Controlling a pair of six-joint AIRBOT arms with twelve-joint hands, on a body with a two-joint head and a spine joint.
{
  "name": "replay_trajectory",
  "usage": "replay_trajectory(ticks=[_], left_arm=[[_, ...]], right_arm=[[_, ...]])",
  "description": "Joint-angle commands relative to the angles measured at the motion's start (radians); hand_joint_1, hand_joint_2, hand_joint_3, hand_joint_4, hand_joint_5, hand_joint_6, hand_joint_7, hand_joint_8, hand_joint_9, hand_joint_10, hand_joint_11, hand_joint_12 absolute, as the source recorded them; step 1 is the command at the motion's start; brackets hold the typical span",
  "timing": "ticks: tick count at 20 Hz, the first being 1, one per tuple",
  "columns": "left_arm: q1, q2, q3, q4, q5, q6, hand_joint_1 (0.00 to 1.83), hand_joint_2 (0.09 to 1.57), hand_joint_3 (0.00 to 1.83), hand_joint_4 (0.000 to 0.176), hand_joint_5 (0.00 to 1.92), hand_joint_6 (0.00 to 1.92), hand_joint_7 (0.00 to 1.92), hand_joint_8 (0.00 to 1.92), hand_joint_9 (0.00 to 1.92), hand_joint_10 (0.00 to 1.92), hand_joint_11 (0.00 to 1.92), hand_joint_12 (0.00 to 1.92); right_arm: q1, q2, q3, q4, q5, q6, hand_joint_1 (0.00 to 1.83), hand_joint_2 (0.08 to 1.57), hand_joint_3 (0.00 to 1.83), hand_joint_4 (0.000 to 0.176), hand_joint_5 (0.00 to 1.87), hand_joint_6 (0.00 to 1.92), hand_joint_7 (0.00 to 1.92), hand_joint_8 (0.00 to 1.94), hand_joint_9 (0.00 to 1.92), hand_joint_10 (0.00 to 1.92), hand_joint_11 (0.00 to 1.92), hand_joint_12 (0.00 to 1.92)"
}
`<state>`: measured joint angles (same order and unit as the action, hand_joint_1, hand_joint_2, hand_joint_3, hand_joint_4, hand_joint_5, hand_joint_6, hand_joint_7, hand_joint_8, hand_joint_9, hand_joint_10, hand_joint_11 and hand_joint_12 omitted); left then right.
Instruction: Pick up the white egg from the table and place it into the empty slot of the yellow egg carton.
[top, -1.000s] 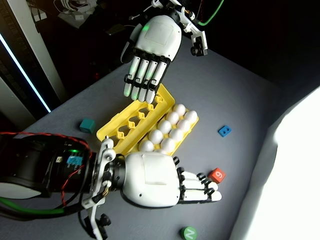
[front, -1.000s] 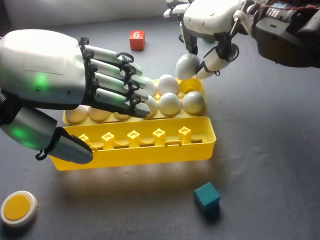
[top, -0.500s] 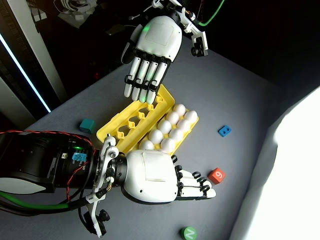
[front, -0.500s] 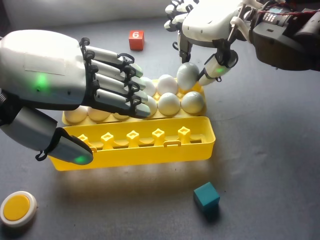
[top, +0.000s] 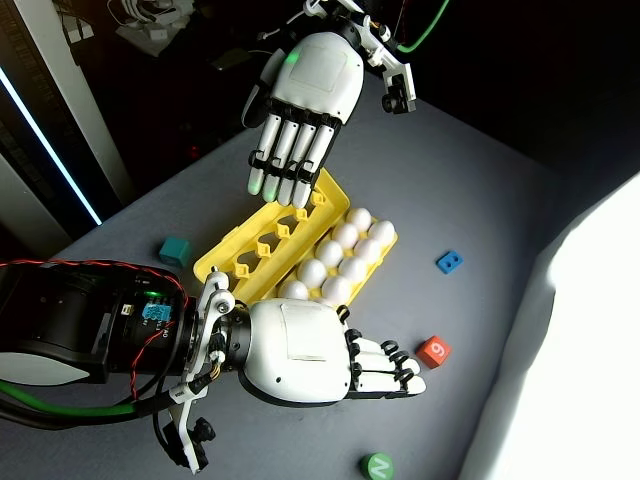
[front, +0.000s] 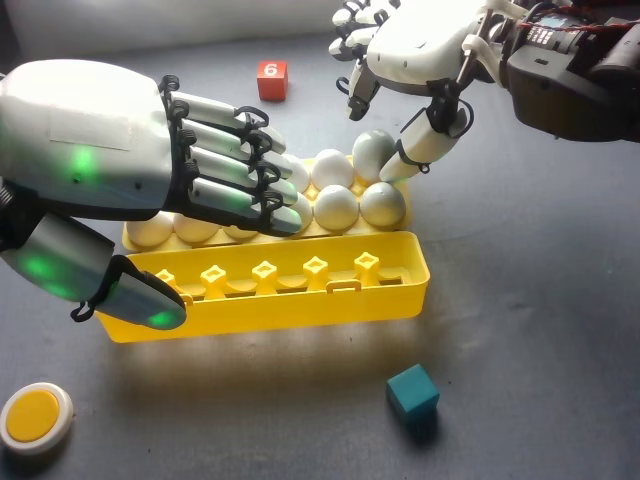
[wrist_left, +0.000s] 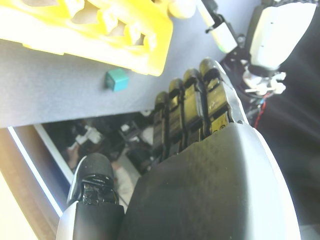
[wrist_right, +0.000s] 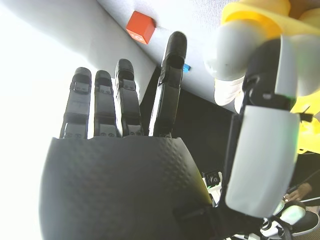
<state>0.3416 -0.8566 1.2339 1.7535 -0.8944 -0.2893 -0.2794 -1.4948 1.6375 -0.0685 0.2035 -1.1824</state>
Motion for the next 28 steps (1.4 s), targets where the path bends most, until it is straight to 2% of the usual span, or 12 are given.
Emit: replay_trajectory(ticks=[1, 5, 17, 19, 20, 21, 22, 23, 24, 25, 27, 28], left_arm=[[-0.005, -0.002, 0.003, -0.073, -0.011, 0.000, 0.00, 1.29, 0.00, 0.000, 0.20, 0.00, 0.20, 0.00, 0.15, 0.00, 0.00, 0.31], [-0.005, -0.002, 0.003, -0.073, -0.011, 0.000, 0.00, 1.28, 0.00, 0.000, 0.22, 0.00, 0.21, 0.00, 0.15, 0.00, 0.00, 0.28], [-0.003, -0.001, 0.003, -0.073, -0.011, 0.000, 0.00, 1.28, 0.00, 0.000, 0.22, 0.00, 0.21, 0.01, 0.16, 0.00, 0.00, 0.33], [-0.002, -0.001, 0.004, -0.073, -0.011, 0.000, 0.00, 1.29, 0.00, 0.000, 0.23, 0.00, 0.22, 0.00, 0.17, 0.00, 0.00, 0.37], [-0.002, 0.000, 0.007, -0.073, -0.011, 0.000, 0.00, 1.29, 0.00, 0.000, 0.23, 0.00, 0.22, 0.00, 0.18, 0.00, 0.00, 0.37], [-0.002, 0.001, 0.009, -0.073, -0.011, -0.003, 0.00, 1.29, 0.00, 0.000, 0.23, 0.00, 0.22, 0.00, 0.18, 0.00, 0.00, 0.37], [-0.003, 0.001, 0.013, -0.073, -0.011, -0.007, 0.01, 1.33, 0.00, 0.000, 0.47, 0.06, 0.52, 0.09, 0.47, 0.14, 0.10, 0.90], [-0.005, 0.001, 0.017, -0.073, -0.011, -0.008, 0.01, 1.33, 0.00, 0.000, 0.47, 0.06, 0.52, 0.09, 0.47, 0.14, 0.10, 0.90], [-0.005, 0.001, 0.020, -0.074, -0.011, -0.008, 0.07, 1.29, 0.00, 0.000, 0.26, 1.06, 0.31, 1.16, 0.16, 1.57, 0.02, 1.69], [-0.005, 0.001, 0.023, -0.074, -0.011, -0.008, 0.21, 1.32, 0.01, 0.000, 0.28, 1.75, 0.24, 1.77, 0.20, 1.85, 0.21, 1.88], [-0.005, 0.004, 0.025, -0.074, -0.012, -0.010, 0.21, 1.35, 0.01, 0.000, 0.40, 1.91, 0.32, 1.91, 0.27, 1.92, 0.29, 1.92], [-0.005, 0.008, 0.022, -0.074, -0.013, -0.016, 0.15, 1.38, 0.01, 0.000, 0.69, 1.92, 0.66, 1.92, 0.59, 1.92, 0.60, 1.92]], right_arm=[[0.011, 0.007, -0.002, 0.005, 0.108, 0.001, 0.66, 0.81, 0.00, 0.176, 0.75, 0.00, 0.20, 0.00, 0.01, 0.01, 0.00, 0.00], [0.012, 0.021, -0.020, 0.006, 0.101, 0.001, 0.70, 0.82, 0.00, 0.157, 0.70, 0.00, 0.19, 0.00, 0.00, 0.00, 0.00, 0.00], [0.070, 0.207, -0.212, 0.018, 0.074, 0.006, 0.57, 0.85, 0.01, 0.176, 0.46, 0.00, 0.10, 0.00, 0.00, 0.00, 0.00, 0.00], [0.078, 0.291, -0.308, 0.019, 0.075, 0.006, 0.38, 0.84, 0.00, 0.130, 0.32, 0.00, 0.10, 0.00, 0.00, 0.00, 0.00, 0.00], [0.075, 0.342, -0.368, 0.019, 0.074, 0.006, 0.24, 0.86, 0.00, 0.047, 0.41, 0.01, 0.31, 0.02, 0.25, 0.02, 0.00, 0.83], [0.071, 0.371, -0.399, 0.019, 0.062, 0.006, 0.24, 0.86, 0.00, 0.047, 0.41, 0.01, 0.31, 0.02, 0.25, 0.02, 0.00, 0.83], [0.069, 0.398, -0.426, 0.020, 0.045, 0.006, 0.29, 0.91, 0.00, 0.000, 0.51, 0.81, 0.52, 1.22, 0.43, 1.49, 0.30, 1.71], [0.065, 0.427, -0.451, 0.020, 0.037, 0.004, 0.29, 0.91, 0.00, 0.000, 0.51, 0.81, 0.52, 1.22, 0.43, 1.49, 0.30, 1.71], [0.063, 0.455, -0.475, 0.019, 0.037, 0.004, 0.32, 0.93, 0.00, 0.000, 0.49, 1.42, 0.53, 1.80, 0.55, 1.83, 0.51, 1.88], [0.060, 0.488, -0.504, 0.019, 0.037, 0.003, 0.32, 0.97, 0.00, 0.000, 0.49, 1.82, 0.61, 1.91, 0.66, 1.90, 0.71, 1.91], [0.057, 0.535, -0.544, 0.019, 0.040, 0.004, 0.22, 1.03, 0.01, 0.000, 0.98, 1.92, 1.04, 1.94, 1.01, 1.92, 1.17, 1.92], [0.052, 0.569, -0.572, 0.019, 0.042, 0.003, 0.20, 1.08, 0.01, 0.000, 1.30, 1.92, 1.34, 1.94, 1.32, 1.92, 1.47, 1.92]])
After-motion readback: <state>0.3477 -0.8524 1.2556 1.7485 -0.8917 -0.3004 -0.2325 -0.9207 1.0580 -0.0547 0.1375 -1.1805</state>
